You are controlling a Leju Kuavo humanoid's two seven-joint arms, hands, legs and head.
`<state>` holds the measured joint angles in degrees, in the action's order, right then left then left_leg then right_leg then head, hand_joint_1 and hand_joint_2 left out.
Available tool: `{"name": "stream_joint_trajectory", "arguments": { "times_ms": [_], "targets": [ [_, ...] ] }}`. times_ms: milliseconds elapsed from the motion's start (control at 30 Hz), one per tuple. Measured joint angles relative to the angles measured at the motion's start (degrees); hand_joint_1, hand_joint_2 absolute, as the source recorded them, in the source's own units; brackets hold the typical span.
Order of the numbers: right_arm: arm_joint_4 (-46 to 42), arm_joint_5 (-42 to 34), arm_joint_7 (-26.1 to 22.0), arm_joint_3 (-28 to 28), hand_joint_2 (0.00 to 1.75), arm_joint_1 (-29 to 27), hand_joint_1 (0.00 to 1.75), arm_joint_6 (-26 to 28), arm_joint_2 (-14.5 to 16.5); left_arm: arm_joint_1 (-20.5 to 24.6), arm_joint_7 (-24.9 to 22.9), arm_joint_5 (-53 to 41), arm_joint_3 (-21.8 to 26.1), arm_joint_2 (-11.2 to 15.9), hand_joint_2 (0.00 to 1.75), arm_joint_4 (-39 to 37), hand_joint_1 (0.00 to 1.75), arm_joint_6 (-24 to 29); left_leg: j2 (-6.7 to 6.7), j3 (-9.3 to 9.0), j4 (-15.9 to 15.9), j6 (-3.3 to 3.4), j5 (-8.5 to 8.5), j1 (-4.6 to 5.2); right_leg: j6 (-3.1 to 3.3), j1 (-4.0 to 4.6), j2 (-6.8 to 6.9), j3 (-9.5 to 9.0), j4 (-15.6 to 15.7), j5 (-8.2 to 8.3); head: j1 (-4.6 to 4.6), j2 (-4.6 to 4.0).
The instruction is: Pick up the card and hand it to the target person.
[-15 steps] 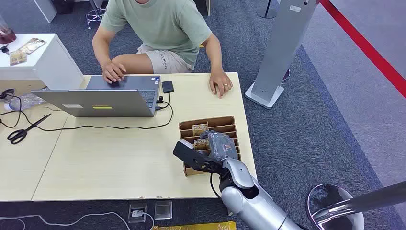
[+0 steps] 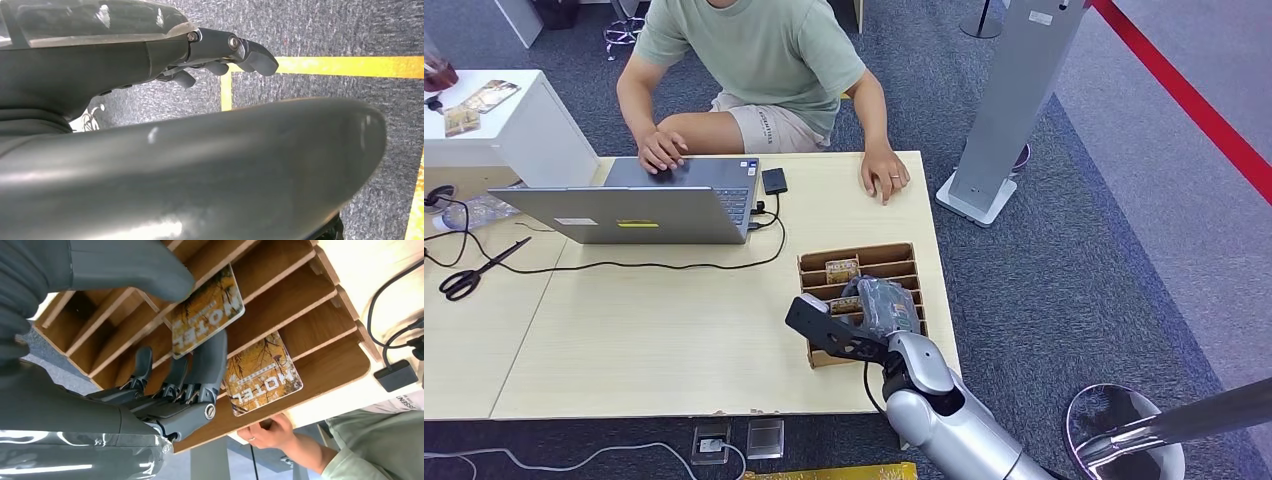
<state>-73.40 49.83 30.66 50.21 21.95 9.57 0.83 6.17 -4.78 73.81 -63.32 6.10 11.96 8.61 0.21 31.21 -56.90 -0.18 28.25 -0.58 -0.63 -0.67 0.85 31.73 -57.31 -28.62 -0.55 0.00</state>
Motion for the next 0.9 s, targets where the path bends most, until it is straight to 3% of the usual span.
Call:
{"name": "stream_joint_trajectory", "arguments": {
  "times_ms": [300, 900],
  "targets": [
    [0.1, -0.4, -0.4, 0.0, 1.75, 0.0, 1.73, -0.1, 0.0, 0.0, 0.0, 0.1, 0.0, 0.0, 0.0, 0.0, 0.0, 0.3, 0.0, 0.0, 0.0, 0.0, 0.0, 0.0, 0.0, 0.0, 0.0, 0.0, 0.0, 0.0, -0.03, 0.01],
    [-1.2, 0.1, -3.9, 0.0, 1.75, -0.4, 1.75, 3.8, -0.3, 0.0, 0.6, 0.0, 0.0, 0.0, 0.0, 0.0, 0.0, 1.0, 0.01, -0.01, 0.0, 0.0, 0.0, 0.0, 0.0, 0.0, -0.01, 0.01, 0.0, 0.0, -0.01, 0.0]
  ]
}}
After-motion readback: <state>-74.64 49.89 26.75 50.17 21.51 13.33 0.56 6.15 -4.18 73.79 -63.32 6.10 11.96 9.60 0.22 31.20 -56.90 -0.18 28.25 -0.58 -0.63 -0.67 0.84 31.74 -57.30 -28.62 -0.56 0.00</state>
